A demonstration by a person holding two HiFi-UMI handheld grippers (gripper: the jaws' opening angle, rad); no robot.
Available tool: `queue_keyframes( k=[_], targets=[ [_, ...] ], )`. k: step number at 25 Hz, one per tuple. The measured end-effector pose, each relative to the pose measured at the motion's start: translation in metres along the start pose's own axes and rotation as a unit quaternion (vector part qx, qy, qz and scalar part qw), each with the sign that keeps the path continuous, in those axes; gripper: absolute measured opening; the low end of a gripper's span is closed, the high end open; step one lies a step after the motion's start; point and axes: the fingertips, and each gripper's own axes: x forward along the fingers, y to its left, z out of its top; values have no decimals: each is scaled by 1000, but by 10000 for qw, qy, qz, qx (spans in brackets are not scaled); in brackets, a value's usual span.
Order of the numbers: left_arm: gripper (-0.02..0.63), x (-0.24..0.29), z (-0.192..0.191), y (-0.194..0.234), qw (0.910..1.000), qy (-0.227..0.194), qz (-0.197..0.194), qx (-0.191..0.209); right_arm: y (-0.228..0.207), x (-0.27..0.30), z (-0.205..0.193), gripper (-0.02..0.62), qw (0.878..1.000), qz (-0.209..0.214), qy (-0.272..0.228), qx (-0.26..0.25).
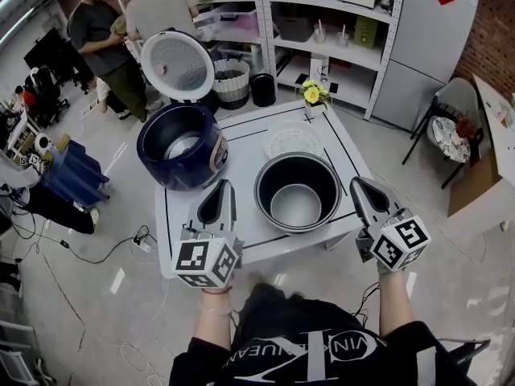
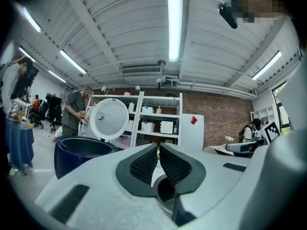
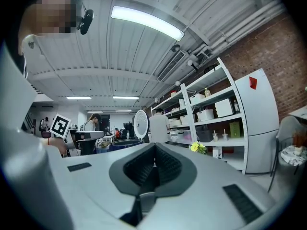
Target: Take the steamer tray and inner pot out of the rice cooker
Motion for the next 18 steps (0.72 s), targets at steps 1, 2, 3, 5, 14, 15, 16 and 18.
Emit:
queue_keyframes(
  k=[1,2,3,5,14,15,16,18],
  targets=[
    [21,-1,-1,1,10000,7,20,-6,0,-1,1,-2,10000,2,-1,-4],
    [21,-3,-2,1,10000,13,43,-14,0,-1,2,-2,10000,9,-5,-13],
    [21,-5,-3,2,10000,20,63,-33,1,-1,2,-2,10000,20,-10,-23],
    [21,-8,-5,3,9999,47,78,-112,3,-1,4,-2,10000,25,-14,-38],
    [17,-7,-9,0,9997,215,28,122,3,1,3,-2,10000,21,14,-45],
    [17,-6,-9,-1,9996,234,12,158,3,1,3,-2,10000,21,23,-40],
    [15,-6,-9,-2,9995,247,1,188,3,2,2,-2,10000,29,34,-41],
    [15,-5,-10,-3,9994,259,-10,229,3,2,1,-2,10000,45,49,-42]
  ],
)
